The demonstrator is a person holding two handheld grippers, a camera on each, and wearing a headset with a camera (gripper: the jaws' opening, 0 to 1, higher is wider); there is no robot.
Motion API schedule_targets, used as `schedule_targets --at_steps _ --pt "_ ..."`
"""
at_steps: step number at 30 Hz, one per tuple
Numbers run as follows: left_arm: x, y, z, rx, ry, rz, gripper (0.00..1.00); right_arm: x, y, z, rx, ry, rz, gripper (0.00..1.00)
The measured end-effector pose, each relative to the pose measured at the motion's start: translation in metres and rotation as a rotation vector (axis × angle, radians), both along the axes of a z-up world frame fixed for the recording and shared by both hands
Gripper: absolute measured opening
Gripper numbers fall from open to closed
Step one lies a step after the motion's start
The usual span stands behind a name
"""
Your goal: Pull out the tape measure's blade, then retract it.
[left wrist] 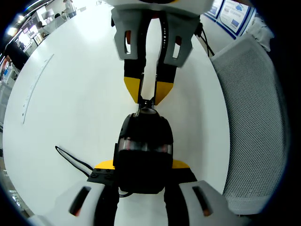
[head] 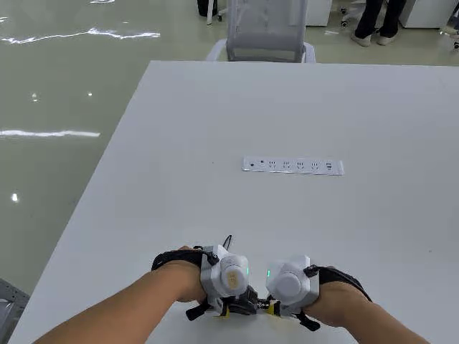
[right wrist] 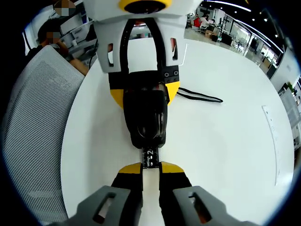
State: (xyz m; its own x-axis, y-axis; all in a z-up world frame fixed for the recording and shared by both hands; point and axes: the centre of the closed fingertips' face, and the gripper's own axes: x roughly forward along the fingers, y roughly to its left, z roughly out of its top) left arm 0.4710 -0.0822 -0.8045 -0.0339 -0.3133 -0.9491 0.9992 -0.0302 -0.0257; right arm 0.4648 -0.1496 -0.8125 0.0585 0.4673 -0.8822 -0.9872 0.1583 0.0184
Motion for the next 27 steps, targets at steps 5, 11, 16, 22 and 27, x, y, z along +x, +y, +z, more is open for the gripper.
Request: schedule_targets --at_steps 5,11,16,22,27 --pt "-0.001 0.0 0.0 0.001 0.004 0.002 0.33 0.0 -0.004 -0.001 -0.002 0.0 -0.004 0.1" --pt "-0.001 0.001 0.0 0.004 0.004 0.006 0.33 -0.001 -0.008 -0.001 0.0 0.0 -0.009 0.1" --pt "-0.002 0.0 0.0 0.003 0.005 0.006 0.33 -0.001 -0.011 -0.001 -0.002 -0.002 -0.013 0.1" --pt "-0.002 0.0 0.001 0.005 0.005 0.009 0.33 -0.004 -0.015 -0.004 -0.004 -0.003 -0.012 0.1" --pt "-0.001 -0.001 0.001 0.007 0.006 0.009 0.33 -0.004 -0.018 -0.004 -0.007 -0.005 -0.012 0.1"
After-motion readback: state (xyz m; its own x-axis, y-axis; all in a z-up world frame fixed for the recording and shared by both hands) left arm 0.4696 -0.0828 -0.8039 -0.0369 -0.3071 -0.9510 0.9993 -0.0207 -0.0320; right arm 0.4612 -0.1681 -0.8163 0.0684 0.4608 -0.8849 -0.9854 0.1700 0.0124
